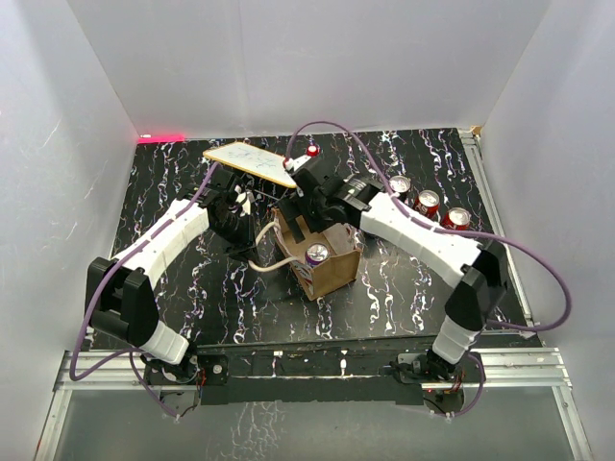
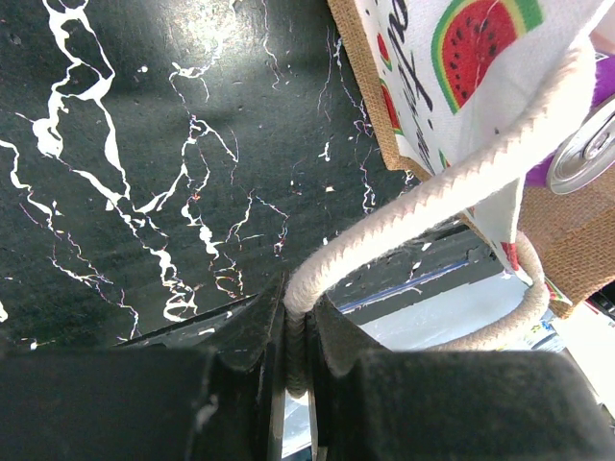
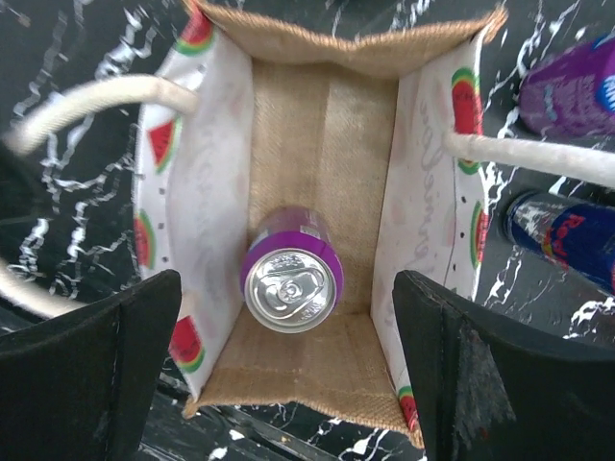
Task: Take the beverage out of the canvas bag
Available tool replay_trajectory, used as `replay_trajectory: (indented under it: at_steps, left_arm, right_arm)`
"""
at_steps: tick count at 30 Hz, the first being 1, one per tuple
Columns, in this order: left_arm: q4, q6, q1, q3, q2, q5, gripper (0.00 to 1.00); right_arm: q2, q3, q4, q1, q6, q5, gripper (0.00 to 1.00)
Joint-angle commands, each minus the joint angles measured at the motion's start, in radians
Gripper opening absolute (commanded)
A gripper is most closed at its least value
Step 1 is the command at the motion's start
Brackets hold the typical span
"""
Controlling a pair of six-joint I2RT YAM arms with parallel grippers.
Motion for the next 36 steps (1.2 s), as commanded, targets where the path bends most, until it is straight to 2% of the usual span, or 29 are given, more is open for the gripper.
replay_trajectory:
  at_steps: [1,16,20,26,28,32,36]
  left_arm:
    - [-0.016,0.011,-0.005,0.002,-0.032,0.014,0.00]
    - [-0.021,0.010,-0.005,-0.012,-0.034,0.014,0.00]
    - [-0.022,0.010,-0.005,-0.008,-0.033,0.014,0.00]
    - [-0.023,0.012,-0.005,-0.008,-0.033,0.014,0.00]
    - [-0.023,0.012,-0.005,-0.010,-0.031,0.016,0.00]
    - [-0.021,0.012,-0.005,-0.009,-0.030,0.017,0.00]
    - [-0.016,0.012,-0.005,-0.011,-0.029,0.017,0.00]
  right_arm:
    - [0.059,-0.002,-0.063,-0.006,0.003,0.005,0.96]
    - [0.231,-0.163,-0.099,-0.005,0.000,-0.125,0.96]
    - [0.236,-0.120,-0.100,-0.004,-0.002,-0.130,0.84]
    - [0.197,0.010,-0.114,-0.005,-0.006,-0.123,0.42]
    - [0.176,0.048,-0.116,-0.005,-0.003,-0.104,0.34]
    - [0.097,0.108,-0.088,-0.005,0.003,-0.081,0.25]
    - [-0.045,0.069,0.019,-0.005,0.008,-0.067,0.23]
